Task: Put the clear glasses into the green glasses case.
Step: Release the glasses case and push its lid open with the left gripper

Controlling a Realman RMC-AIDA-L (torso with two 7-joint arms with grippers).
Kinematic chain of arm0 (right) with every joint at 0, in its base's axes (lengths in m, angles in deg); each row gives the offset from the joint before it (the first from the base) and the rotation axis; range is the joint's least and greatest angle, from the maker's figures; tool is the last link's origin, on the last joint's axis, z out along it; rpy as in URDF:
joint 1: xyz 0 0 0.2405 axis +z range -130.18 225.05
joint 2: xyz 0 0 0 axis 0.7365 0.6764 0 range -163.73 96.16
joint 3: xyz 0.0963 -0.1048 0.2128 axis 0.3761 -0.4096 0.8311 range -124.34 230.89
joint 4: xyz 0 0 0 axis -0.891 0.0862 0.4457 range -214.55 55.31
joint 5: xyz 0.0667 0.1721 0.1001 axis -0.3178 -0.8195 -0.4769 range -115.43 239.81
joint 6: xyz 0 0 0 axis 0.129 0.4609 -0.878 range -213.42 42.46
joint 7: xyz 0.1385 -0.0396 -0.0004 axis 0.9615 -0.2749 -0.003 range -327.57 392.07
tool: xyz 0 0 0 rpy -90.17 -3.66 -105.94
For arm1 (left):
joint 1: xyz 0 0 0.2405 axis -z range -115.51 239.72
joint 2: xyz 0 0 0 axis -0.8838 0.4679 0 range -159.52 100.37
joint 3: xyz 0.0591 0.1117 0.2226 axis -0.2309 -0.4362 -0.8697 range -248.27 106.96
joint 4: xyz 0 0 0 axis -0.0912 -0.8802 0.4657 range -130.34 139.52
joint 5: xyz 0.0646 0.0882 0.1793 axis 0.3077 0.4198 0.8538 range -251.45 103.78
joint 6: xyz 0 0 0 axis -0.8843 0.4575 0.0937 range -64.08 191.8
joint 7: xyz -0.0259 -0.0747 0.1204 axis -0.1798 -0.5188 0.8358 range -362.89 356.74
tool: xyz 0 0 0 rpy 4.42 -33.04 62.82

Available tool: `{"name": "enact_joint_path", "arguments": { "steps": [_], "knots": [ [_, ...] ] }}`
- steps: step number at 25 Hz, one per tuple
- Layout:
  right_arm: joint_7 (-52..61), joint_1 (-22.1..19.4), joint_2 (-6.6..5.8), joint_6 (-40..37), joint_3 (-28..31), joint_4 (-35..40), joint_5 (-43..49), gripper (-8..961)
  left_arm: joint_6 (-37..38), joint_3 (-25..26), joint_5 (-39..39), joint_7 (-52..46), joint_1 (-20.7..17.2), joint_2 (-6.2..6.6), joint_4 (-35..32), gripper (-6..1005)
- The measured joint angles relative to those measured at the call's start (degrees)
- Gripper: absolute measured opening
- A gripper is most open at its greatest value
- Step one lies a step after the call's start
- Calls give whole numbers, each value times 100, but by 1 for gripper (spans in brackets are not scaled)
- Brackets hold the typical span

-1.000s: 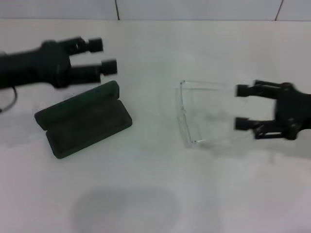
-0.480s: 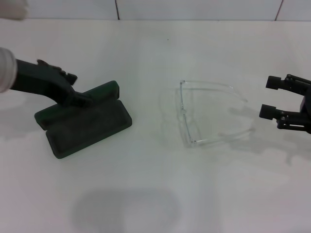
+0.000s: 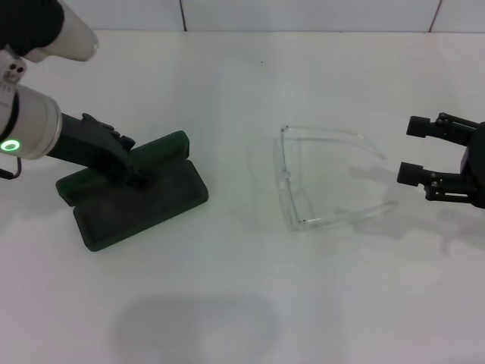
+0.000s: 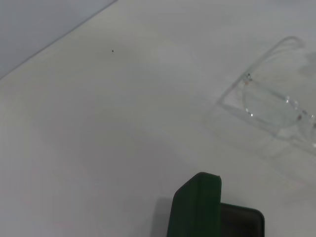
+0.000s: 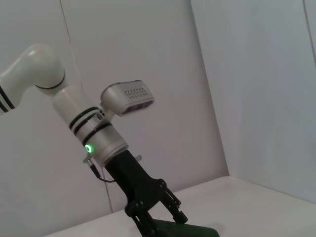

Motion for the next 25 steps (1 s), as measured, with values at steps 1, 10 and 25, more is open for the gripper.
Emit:
{"name": "enact_joint_path", "arguments": {
  "steps": [1,10,25],
  "knots": [
    [0,0,0,-10,0,6,0,840,-58,-61,80,-26,2,0,2,733],
    [-1,-2,3,-51,8,8,-19,838,-305,-309,632,-119,26,5,34,724],
    [0,-5,24,-61,43,2,-45,834,-355,-316,689,-251,37,3,54,411]
  ]
}}
